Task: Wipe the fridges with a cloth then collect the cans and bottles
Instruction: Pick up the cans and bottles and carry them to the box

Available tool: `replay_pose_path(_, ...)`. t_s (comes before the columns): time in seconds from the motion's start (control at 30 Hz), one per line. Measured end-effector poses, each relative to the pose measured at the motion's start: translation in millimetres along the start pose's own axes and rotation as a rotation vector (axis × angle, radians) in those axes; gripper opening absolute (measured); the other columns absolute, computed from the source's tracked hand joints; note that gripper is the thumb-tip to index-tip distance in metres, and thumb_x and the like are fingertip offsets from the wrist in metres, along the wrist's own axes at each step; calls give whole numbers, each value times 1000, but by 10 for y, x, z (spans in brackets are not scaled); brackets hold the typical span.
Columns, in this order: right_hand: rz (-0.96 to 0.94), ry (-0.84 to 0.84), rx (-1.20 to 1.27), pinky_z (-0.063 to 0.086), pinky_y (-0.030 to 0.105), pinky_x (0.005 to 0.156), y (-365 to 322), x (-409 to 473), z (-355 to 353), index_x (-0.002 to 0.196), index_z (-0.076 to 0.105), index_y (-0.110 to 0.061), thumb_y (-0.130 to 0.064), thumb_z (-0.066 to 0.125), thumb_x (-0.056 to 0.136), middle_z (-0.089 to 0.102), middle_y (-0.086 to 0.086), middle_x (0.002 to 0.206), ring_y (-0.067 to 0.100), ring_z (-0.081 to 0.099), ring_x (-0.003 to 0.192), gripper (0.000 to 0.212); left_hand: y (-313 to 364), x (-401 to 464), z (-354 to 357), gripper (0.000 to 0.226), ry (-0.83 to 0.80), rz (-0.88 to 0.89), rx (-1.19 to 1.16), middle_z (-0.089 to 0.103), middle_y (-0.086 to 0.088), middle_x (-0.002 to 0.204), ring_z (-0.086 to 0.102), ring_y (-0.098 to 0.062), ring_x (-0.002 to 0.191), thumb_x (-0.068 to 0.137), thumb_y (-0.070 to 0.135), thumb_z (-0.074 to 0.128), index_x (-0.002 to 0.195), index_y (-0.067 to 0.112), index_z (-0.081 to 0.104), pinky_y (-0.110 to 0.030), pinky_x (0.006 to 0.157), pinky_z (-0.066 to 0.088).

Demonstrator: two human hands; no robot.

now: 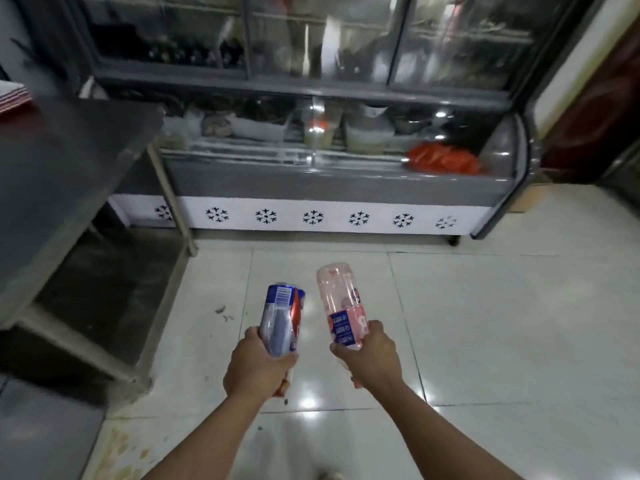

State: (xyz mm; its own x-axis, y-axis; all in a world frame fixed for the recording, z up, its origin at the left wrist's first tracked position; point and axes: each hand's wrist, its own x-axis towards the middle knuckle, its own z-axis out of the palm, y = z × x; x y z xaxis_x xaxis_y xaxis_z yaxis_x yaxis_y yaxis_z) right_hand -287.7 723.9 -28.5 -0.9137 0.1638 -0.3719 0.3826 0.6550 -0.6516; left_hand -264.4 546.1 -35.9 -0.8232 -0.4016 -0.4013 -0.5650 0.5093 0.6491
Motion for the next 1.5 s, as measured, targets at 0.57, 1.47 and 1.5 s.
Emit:
replay_pose_path(0.57,215,479,226,59,40,54,1552,-469,-3487,114,42,-13,-43,78,68,59,7,102,26,67,67,66,2959,-1692,1884,62,-220,493,196,60,1,104,58,-14,78,63,48,78,108,22,44,-28,66,50)
replay_pose_path(1.47,398,814,261,52,25,45,3774,1284,-7475,119,41,-14,-45,76,70,55,1,99,13,61,64,68,6958,-1980,5398,64,-527,783,177,61,-2,105,59,-16,83,65,42,79,115,16,48,-28,69,48)
replay_pose_path(1.5,405,825,259,47,21,42,3831,1366,-7613,120,41,-14,-45,76,71,55,0,98,10,59,61,68,7123,-1975,5508,62,-529,795,186,61,-2,104,58,-16,82,65,42,79,113,16,48,-27,68,47)
